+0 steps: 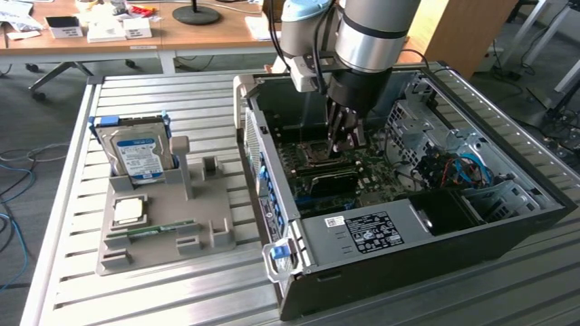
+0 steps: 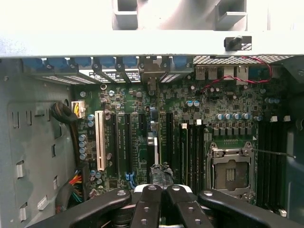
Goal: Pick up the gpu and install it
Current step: 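Press down on the gpu until it lock into place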
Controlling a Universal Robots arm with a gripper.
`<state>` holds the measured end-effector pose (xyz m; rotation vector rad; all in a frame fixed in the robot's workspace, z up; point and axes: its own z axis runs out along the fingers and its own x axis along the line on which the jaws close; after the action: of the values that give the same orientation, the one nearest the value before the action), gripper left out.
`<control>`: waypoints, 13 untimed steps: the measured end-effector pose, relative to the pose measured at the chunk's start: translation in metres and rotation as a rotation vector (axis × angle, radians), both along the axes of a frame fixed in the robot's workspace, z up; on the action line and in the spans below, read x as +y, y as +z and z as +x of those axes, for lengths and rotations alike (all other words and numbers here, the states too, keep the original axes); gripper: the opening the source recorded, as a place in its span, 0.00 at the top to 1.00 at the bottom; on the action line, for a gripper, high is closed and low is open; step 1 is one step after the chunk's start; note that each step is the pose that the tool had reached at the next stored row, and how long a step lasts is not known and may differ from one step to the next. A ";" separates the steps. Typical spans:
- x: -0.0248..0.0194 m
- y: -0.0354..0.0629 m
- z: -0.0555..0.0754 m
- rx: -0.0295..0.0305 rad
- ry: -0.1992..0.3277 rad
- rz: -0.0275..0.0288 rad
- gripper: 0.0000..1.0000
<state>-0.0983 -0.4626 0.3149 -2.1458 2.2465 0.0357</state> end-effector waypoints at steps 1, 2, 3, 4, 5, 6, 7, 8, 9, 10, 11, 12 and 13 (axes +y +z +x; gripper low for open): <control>0.0000 0.0000 0.000 0.0000 0.000 -0.0001 0.89; 0.0000 0.0000 0.000 0.0000 0.000 -0.0001 0.89; 0.0000 0.0000 0.000 0.0000 0.000 0.0000 0.89; 0.0000 -0.0002 0.000 0.0000 0.000 0.0000 0.89; 0.0000 -0.0010 0.000 -0.0002 0.000 0.0004 0.89; 0.0000 -0.0016 0.000 -0.0001 0.000 0.0002 0.89; 0.0000 -0.0018 0.000 0.0000 0.000 -0.0001 0.89; 0.0000 -0.0018 0.000 0.0001 0.000 -0.0002 0.89; 0.0000 -0.0018 0.000 0.0001 0.000 -0.0002 0.89; 0.0000 -0.0019 0.000 0.0001 0.000 -0.0002 0.89; 0.0000 -0.0019 0.000 0.0000 0.000 0.0000 0.89; 0.0000 -0.0019 0.000 0.0000 0.000 -0.0001 0.89; 0.0000 -0.0019 0.000 0.0000 0.000 0.0000 0.89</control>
<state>-0.0983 -0.4626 0.3130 -2.1458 2.2465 0.0357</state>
